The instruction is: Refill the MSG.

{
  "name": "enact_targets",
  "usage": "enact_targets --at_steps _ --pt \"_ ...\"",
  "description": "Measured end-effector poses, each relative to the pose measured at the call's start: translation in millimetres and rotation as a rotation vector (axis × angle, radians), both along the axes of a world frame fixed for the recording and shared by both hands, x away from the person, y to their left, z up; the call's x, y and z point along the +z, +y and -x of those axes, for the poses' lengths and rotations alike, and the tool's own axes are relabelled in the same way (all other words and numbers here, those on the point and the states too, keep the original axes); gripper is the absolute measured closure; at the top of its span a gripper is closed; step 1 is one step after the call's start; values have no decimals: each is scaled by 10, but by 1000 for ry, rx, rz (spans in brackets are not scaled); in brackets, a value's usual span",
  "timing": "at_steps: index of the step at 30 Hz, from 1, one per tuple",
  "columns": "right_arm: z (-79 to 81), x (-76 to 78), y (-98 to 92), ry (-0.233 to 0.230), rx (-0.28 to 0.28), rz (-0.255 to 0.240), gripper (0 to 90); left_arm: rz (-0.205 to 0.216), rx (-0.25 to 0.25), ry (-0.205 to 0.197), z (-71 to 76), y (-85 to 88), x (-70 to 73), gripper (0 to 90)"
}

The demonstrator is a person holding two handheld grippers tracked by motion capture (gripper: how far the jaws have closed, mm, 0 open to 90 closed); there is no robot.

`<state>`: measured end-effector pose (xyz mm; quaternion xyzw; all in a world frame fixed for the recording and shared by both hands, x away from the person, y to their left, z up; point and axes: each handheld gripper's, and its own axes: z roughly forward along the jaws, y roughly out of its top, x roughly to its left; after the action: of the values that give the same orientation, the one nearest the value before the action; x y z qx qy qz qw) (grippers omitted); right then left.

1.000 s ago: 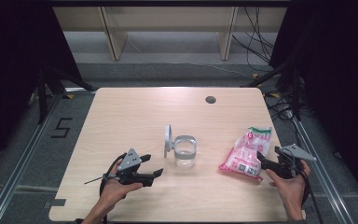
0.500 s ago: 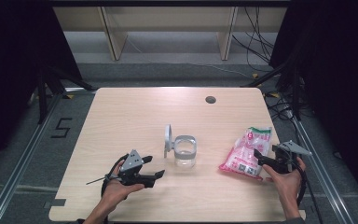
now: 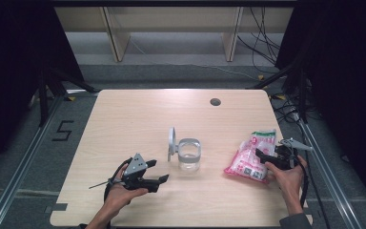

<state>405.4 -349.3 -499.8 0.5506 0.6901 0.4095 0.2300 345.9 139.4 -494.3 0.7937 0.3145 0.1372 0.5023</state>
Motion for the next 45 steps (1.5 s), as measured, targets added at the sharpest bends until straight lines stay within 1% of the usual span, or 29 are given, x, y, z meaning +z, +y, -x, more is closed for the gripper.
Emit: enact_targets --at_steps 2,3,4,5,10,11,13,15,16,17,18,20,21,23,24,26,30,31,33,34,36,37,38,39,40,41,42,44,45 --pt "19 19 21 45 -12 -19 289 -7 4 -1 6 -1 3 266" --pt "-17 -10 3 18 16 3 304 -4 9 6 10 -4 2 266" --pt "-1 -1 25 43 -1 -19 313 1 16 15 17 -9 0 266" --pt "-26 -23 10 20 24 -9 332 1 17 15 17 -10 -1 266" --pt "-34 -8 7 43 38 -8 438 0 16 14 16 -8 0 267" --pt "-31 -5 13 55 36 -28 456 1 17 15 17 -8 0 267" --pt "-46 -28 10 43 31 -19 488 0 14 12 18 -7 1 267" --pt "-60 -43 -1 49 33 -11 526 -1 17 16 18 -10 -1 267" --pt "-51 -27 -8 70 42 -22 545 -3 15 15 18 -9 -1 267" --pt "-55 -35 -15 63 40 -19 577 -5 12 14 18 -8 0 267" --pt "-41 -34 17 73 11 -46 599 -9 6 8 16 -6 2 267" --pt "-38 -26 9 94 9 -56 637 -5 12 15 18 -9 -1 267" --pt "-68 -52 -15 62 23 -42 659 -2 10 16 15 -10 -4 267" --pt "-62 -38 -21 74 34 -36 693 -4 12 13 18 -8 -1 267" --pt "-68 -47 -28 63 39 -22 720 -3 14 14 18 -9 -1 267" --pt "-58 -47 13 86 9 -67 773 0 9 17 14 -12 -7 267" --pt "-59 -35 5 87 12 -60 855 -7 7 13 18 -12 -3 267" --pt "-62 -42 12 72 15 -84 865 -3 5 15 17 -12 -5 267" --pt "-59 -34 6 73 14 -64 890 -6 6 10 22 -10 1 267" --pt "-73 -42 -7 45 38 -52 896 -6 6 10 21 -10 1 268" --pt "-49 -21 19 55 32 -66 900 -7 8 14 21 -12 -2 267" --pt "-62 -14 -6 25 45 -37 900 -3 4 13 19 -14 -4 267" --pt "-41 -2 24 35 25 -70 900 -3 1 13 19 -13 -3 267" --pt "-37 19 27 33 34 -81 900 -2 1 11 19 -15 -3 267" --pt "-48 39 1 6 74 -46 900 -2 2 13 20 -15 -3 268" --pt "-31 57 40 7 56 -68 900 0 4 13 23 -15 -2 267" --pt "-43 76 23 -30 97 -41 900 2 8 12 30 -18 1 267" --pt "-25 111 35 -40 107 -74 900 2 0 8 27 -14 4 268" --pt "6 142 49 -24 99 -86 900 2 -2 5 23 -14 3 268"
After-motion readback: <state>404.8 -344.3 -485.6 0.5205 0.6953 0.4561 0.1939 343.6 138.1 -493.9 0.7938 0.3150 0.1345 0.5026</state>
